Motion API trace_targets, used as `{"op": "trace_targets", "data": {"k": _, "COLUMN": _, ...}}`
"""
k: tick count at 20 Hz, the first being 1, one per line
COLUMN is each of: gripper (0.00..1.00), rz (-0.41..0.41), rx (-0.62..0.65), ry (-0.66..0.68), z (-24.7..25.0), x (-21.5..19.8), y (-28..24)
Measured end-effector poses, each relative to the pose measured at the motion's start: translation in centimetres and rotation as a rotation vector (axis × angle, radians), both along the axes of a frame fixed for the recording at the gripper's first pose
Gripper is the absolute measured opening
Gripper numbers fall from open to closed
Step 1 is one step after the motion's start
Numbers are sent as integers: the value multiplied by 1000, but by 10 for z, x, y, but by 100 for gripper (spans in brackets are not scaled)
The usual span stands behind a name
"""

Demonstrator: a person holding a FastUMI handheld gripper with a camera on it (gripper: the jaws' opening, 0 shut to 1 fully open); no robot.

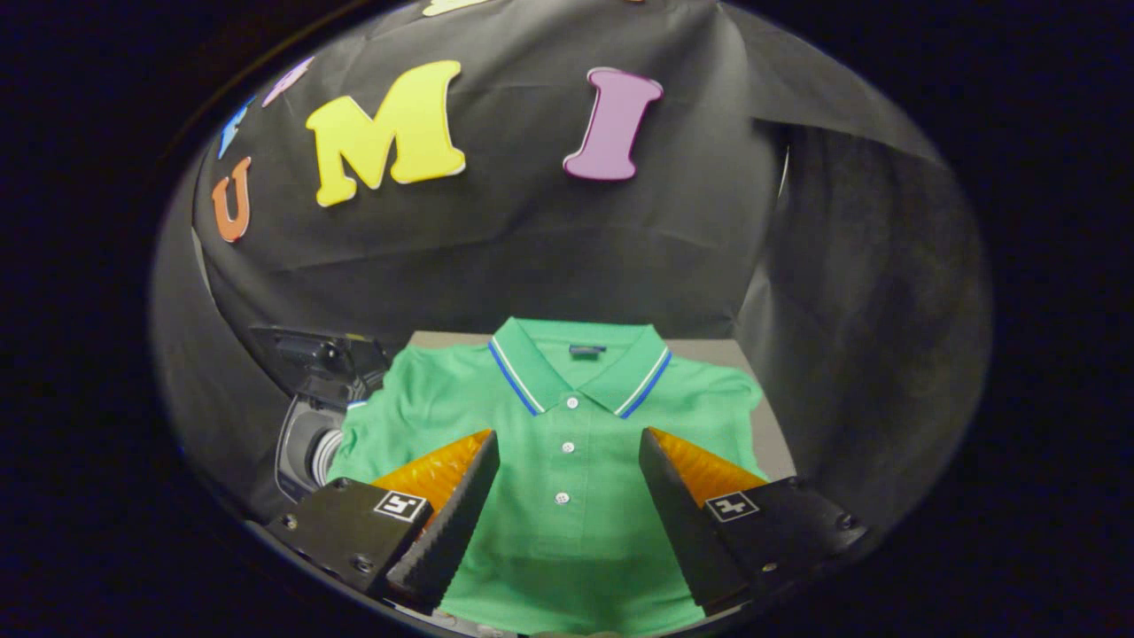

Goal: Put the clothes into the washing machine and then close the washing machine lid.

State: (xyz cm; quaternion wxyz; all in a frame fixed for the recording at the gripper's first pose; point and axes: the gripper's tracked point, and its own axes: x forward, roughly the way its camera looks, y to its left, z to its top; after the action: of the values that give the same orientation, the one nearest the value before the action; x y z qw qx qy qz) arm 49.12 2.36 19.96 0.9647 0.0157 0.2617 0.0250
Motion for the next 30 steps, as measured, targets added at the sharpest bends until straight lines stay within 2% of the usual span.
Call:
{"op": "trace_targets", "data": {"k": 3, "gripper": 99, "rz": -15, "rx": 57, "ry": 112, "z": -33, "x": 4, "y": 2}}
{"op": "trace_targets", "data": {"k": 7, "gripper": 97, "rz": -12, "rx": -7, "ry": 146, "z": -40, "x": 6, "y": 2}}
{"op": "trace_targets", "data": {"k": 13, "gripper": 96, "rz": -20, "rx": -1, "ry": 167, "z": -39, "x": 4, "y": 2}}
{"op": "trace_targets", "data": {"k": 15, "gripper": 93, "rz": 0, "rx": -10, "ry": 161, "z": -38, "x": 5, "y": 4}}
{"op": "trace_targets", "data": {"k": 19, "gripper": 87, "rz": -15, "rx": -25, "ry": 187, "z": -44, "x": 0, "y": 8}}
{"op": "trace_targets", "data": {"k": 23, "gripper": 47, "rz": -38, "rx": -86, "ry": 155, "z": -41, "x": -2, "y": 14}}
{"op": "trace_targets", "data": {"k": 24, "gripper": 36, "rz": -42, "rx": -129, "ry": 133, "z": -43, "x": -3, "y": 16}}
{"op": "trace_targets", "data": {"k": 25, "gripper": 31, "rz": -54, "rx": -194, "ry": 112, "z": -44, "x": -7, "y": 15}}
{"op": "trace_targets", "data": {"k": 27, "gripper": 13, "rz": -67, "rx": -343, "ry": 68, "z": -43, "x": -10, "y": 12}}
{"op": "trace_targets", "data": {"k": 28, "gripper": 9, "rz": -85, "rx": -342, "ry": 71, "z": -41, "x": -13, "y": 13}}
{"op": "trace_targets", "data": {"k": 30, "gripper": 6, "rz": -92, "rx": -213, "ry": 105, "z": -42, "x": -18, "y": 21}}
